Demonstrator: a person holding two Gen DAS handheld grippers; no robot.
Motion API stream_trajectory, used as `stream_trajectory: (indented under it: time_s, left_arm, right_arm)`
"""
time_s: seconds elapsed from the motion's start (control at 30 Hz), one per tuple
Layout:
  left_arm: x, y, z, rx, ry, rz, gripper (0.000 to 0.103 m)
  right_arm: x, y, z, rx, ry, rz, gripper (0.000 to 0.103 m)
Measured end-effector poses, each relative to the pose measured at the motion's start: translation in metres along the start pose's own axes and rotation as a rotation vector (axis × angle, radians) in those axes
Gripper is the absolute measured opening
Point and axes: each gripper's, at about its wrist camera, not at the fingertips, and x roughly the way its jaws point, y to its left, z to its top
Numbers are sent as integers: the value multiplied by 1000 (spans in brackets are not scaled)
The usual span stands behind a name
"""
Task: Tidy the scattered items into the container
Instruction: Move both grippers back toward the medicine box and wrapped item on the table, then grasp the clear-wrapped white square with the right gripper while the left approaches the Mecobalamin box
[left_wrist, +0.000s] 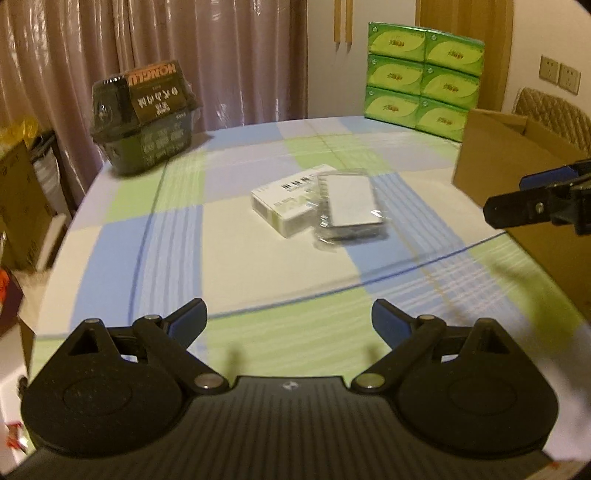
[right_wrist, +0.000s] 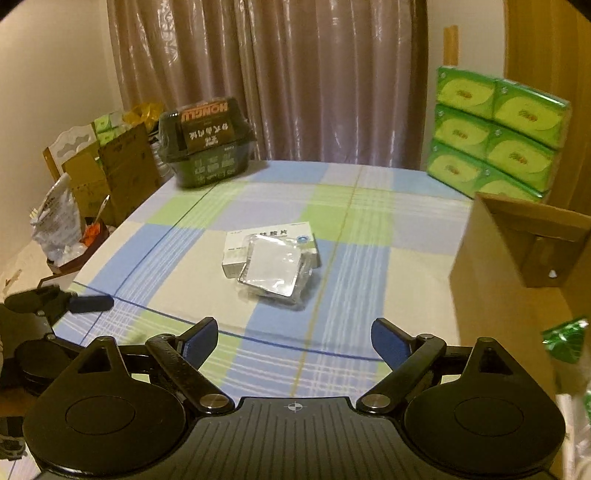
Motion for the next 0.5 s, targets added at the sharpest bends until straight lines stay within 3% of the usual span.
stream_trajectory:
  time_s: [0.27,0.5]
  left_arm:
    - [32,35,11,8,-31,65,94]
    - [42,54,11,-39,-47,74,94]
  right_arm:
    - [55,9,9,32,2,18,90]
    - [106,18,13,35,-4,14,92]
